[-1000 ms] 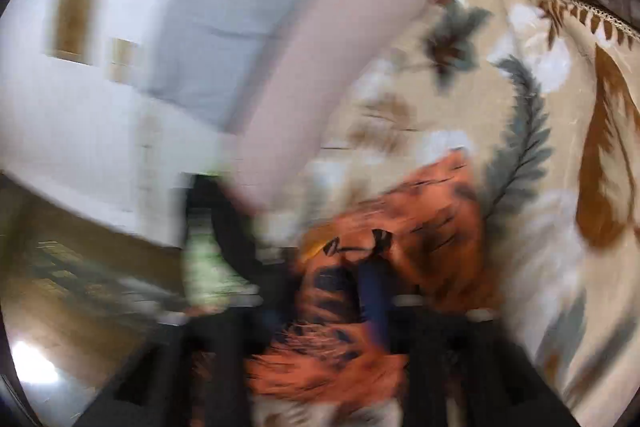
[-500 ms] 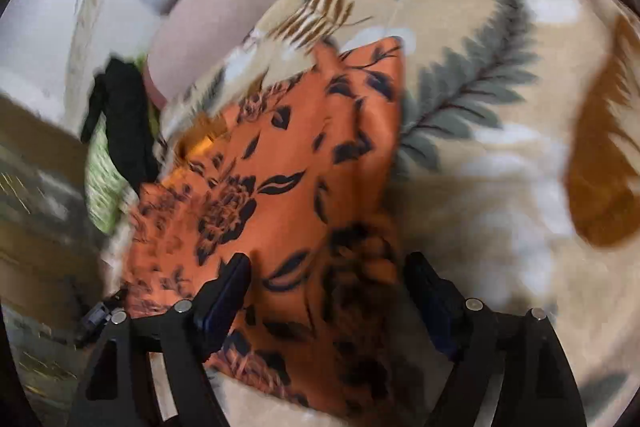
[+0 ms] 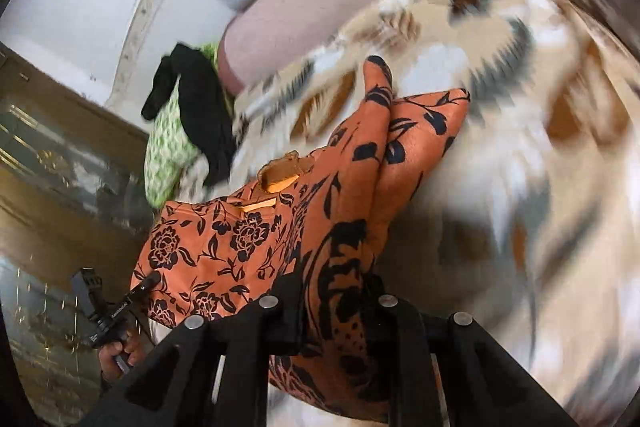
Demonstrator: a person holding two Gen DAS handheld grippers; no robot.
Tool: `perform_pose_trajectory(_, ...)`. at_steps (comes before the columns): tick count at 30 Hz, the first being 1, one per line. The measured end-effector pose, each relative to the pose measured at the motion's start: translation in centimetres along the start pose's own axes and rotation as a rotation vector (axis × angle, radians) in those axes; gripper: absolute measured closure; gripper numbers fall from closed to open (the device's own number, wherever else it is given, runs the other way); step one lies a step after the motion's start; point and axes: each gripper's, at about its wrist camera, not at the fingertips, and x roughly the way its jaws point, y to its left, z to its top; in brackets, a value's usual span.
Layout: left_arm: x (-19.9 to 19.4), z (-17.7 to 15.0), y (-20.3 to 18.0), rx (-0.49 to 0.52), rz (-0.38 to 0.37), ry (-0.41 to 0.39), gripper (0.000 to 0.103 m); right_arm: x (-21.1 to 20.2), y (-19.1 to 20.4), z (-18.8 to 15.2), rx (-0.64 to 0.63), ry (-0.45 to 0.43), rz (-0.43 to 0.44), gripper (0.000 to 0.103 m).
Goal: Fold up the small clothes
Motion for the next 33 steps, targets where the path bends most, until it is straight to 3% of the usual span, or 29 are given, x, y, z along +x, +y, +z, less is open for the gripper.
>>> perform_pose_trajectory(1,1.5,-2.2,1.2,-0.019,0.034,0.065,0.057,0.5,-1.6,-2.5,0.023,0.028,-0.008,0.064)
perform_pose_trajectory(2,2.2,-3.4,2.2,-0.045,0.054,0.107,0.057,1.3,-3.1,-4.2,0.053,0.068,-0.027,0.046)
perform_pose_trajectory(3,2.3,-4.2,3.4,-0.083,0.032,0.098,0.055,2.4,-5.1,-6.3,0.104,0.122,-0.109,0.016)
perform_pose_trajectory(6,-0.1,-2.8,4.3,-0.109,0.048,0.02,0.048,0.4,-5.5,-7.5,0.066,0.035,-0.083,0.018)
perform_pose_trajectory(8,-1.5,-0.9,4.3,-0.096,0.023,-0.052,0.04,-1.5,-5.4,-6.5,0.076,-0.032,-0.074,0.018)
perform_pose_trajectory(10,-1.3,0.7,3.9,-0.064,0.028,-0.071,0.039,-2.9,-5.2,-4.9,0.075,-0.092,-0.072,0.017)
perform_pose_trajectory(14,2.0,3.9,2.8,0.042,0.032,-0.061,0.039,-1.9,-3.8,-1.4,0.003,-0.112,-0.065,0.017)
perform_pose_trajectory(21,8.0,6.7,1.9,0.103,0.056,-0.005,0.039,4.2,-2.0,3.3,-0.099,-0.114,-0.19,0.018)
perform_pose_trajectory(23,8.9,6.6,1.7,0.114,0.074,0.01,0.049,5.9,-2.0,4.3,-0.132,-0.096,-0.231,0.018)
perform_pose_trajectory(24,9.4,6.6,1.7,0.124,0.088,0.024,0.067,7.3,-2.1,4.7,-0.149,-0.059,-0.26,0.021)
perform_pose_trajectory(25,9.6,6.6,1.7,0.136,0.102,0.029,0.091,8.0,-2.2,4.9,-0.157,-0.035,-0.261,0.047)
perform_pose_trajectory(27,9.2,6.9,1.6,0.145,0.101,0.022,0.1,8.9,-2.2,5.1,-0.158,-0.005,-0.288,0.086)
perform_pose_trajectory(31,5.6,7.8,1.2,0.153,0.1,-0.108,0.1,5.7,-0.3,5.2,-0.196,-0.11,-0.286,0.094)
perform_pose_trajectory(33,5.2,8.2,1.6,0.142,0.101,-0.128,0.1,3.6,0.4,5.5,-0.217,-0.181,-0.316,0.094)
